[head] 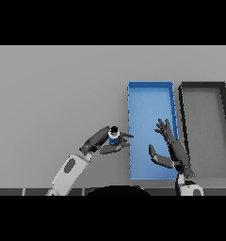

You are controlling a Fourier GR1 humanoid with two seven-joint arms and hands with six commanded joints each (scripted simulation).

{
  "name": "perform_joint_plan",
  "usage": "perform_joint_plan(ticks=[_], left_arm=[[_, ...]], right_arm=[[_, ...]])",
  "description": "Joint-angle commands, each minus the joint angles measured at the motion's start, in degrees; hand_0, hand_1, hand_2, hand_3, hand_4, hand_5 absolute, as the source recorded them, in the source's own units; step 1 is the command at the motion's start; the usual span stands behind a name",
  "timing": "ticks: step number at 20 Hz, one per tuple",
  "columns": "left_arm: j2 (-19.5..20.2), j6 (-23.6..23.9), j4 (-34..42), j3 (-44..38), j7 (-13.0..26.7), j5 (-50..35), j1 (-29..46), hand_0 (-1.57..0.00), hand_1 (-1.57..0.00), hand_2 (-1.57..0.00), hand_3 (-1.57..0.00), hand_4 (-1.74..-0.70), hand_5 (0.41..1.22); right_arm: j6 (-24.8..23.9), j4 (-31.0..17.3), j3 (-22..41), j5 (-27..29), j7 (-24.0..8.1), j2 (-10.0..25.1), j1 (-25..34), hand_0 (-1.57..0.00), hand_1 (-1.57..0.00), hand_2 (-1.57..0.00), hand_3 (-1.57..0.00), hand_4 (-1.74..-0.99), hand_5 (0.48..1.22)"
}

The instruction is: Pick up the blue pipe and place it into the blue bin.

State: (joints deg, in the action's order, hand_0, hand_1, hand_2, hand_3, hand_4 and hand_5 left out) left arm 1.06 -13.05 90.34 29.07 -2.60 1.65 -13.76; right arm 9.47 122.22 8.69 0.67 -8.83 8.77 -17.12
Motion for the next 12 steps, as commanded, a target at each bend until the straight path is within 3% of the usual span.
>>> perform_joint_plan(ticks=[1,5,8,12], left_arm=[[-0.2,-0.1,-0.1,0.2,-0.2,0.5,0.5,-1.57,-1.57,-1.57,-1.57,-1.47,1.221],[-0.8,-0.3,0.1,-0.9,1.5,1.1,-0.5,-1.57,-1.57,-1.57,-1.57,-1.47,1.221],[-0.3,-0.9,0.1,-1.6,0.5,1.9,-0.2,-1.57,-1.57,-1.57,-1.57,-1.47,1.221],[-1.7,-2.3,-1.5,-2.0,-0.8,2.2,-0.6,-1.57,-1.57,-1.57,-1.57,-1.47,1.221]], right_arm=[[0.8,1.2,0.3,1.5,-3.4,0.8,3.2,0.0,-0.01,-0.11,0.0,-1.247,0.568],[3.5,2.5,3.8,1.4,-11.3,3.7,12.8,0.0,0.0,-0.08,0.0,-1.281,0.558],[5.0,1.4,6.2,1.6,-14.3,4.2,19.7,0.0,0.0,-0.04,0.0,-1.298,0.559],[6.8,-1.3,9.1,4.5,-19.2,2.3,26.7,0.0,0.0,-0.04,0.0,-1.282,0.555]])
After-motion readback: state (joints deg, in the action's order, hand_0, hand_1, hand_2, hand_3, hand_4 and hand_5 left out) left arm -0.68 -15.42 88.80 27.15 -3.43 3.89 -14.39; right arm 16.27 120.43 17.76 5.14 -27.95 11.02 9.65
